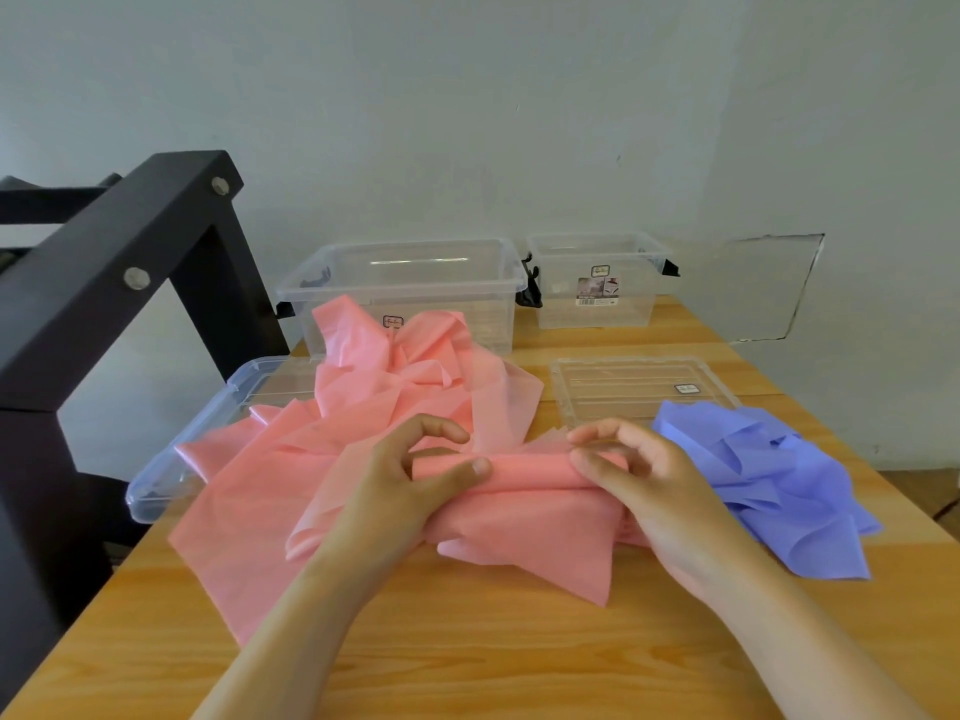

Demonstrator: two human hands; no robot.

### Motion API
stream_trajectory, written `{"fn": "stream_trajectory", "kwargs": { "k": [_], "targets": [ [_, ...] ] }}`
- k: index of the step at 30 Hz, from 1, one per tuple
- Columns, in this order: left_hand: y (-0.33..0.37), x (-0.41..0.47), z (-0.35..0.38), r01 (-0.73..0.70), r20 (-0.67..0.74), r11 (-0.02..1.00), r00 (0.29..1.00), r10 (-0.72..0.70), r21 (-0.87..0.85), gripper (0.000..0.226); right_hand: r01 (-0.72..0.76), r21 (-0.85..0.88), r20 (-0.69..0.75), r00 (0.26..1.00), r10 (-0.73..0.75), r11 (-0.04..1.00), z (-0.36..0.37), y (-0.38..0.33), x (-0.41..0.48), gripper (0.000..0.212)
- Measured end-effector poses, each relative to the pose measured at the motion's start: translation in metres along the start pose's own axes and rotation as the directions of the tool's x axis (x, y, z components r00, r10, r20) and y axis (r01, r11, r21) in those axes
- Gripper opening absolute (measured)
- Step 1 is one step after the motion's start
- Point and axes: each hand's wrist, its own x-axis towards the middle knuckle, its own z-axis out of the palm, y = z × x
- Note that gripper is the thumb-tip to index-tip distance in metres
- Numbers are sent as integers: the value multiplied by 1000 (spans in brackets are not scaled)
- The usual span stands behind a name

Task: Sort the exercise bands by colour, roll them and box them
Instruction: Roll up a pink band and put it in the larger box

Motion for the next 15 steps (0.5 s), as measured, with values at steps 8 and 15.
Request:
{"fn": "stream_trajectory", "kwargs": {
  "k": [8,15],
  "targets": [
    [-3,0,3,182,131,978,977,-168,-101,37,149,43,-27,989,-148,988,-2,-3,-1,24],
    [2,0,6,22,26,983,1000,-17,-180,26,-13,155,26,1000,9,988,-5,-2,0,23]
  ]
}}
